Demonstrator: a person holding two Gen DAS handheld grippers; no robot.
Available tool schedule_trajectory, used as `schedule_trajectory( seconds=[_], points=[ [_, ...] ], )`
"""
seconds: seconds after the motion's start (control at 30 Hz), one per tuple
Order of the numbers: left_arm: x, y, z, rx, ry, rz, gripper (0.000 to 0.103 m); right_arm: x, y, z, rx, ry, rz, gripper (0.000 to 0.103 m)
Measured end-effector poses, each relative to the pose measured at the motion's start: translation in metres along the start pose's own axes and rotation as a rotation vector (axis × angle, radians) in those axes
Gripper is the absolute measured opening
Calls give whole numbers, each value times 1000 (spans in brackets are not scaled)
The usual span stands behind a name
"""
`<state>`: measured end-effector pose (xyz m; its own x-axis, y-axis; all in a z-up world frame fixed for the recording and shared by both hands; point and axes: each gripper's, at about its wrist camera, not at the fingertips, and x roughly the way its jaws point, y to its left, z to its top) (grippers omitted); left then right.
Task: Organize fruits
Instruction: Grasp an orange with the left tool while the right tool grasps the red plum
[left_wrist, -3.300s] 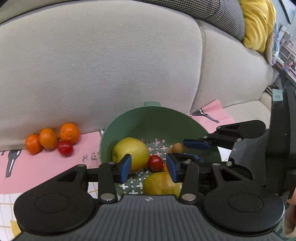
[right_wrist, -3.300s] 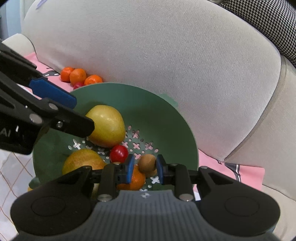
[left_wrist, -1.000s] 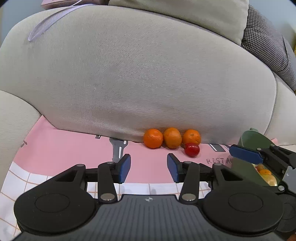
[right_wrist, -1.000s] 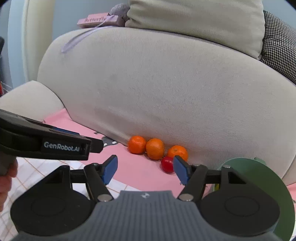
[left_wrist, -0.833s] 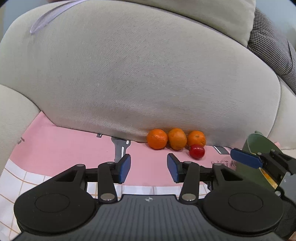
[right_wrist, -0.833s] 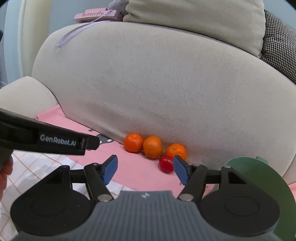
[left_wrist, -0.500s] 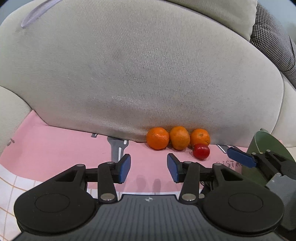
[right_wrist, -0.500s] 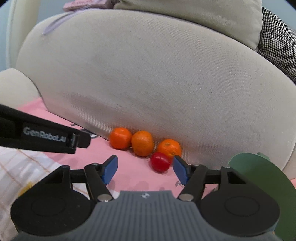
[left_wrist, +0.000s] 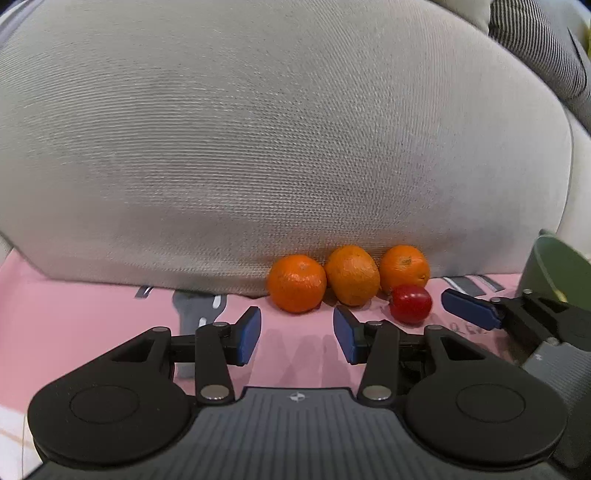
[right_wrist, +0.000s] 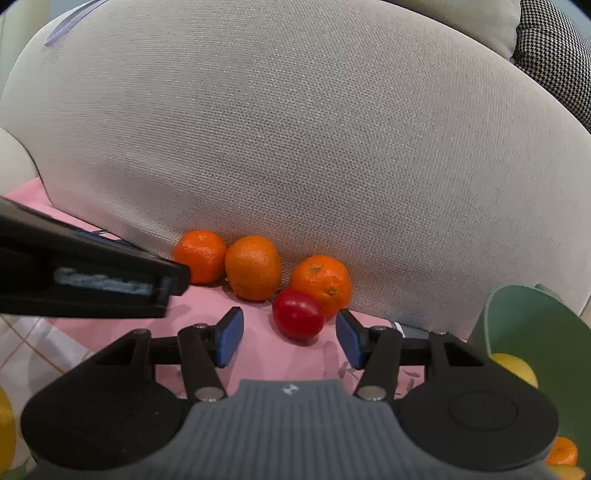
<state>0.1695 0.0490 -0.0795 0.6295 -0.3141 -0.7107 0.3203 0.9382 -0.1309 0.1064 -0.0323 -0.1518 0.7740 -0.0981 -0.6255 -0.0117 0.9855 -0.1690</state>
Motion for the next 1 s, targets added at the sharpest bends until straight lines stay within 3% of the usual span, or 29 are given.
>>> schedule_trajectory(
  seconds=[0.13, 0.5, 0.6, 0.7, 1.0],
  points=[
    [15, -4, 5, 46, -2, 18, 53, 7, -2, 1, 23, 1, 10, 45],
    [44, -6, 4, 76, -17, 41, 57, 20, -8, 1, 77, 11, 26, 43],
    [50, -9, 2, 70, -21, 36, 51, 21, -7, 1, 78, 12, 40, 36],
    [49, -7, 1, 62, -17, 31, 49, 21, -7, 2, 79, 15, 39, 29],
    [19, -6, 4, 53, -39, 42, 48, 5, -10, 1, 86, 12, 81, 28]
  ],
)
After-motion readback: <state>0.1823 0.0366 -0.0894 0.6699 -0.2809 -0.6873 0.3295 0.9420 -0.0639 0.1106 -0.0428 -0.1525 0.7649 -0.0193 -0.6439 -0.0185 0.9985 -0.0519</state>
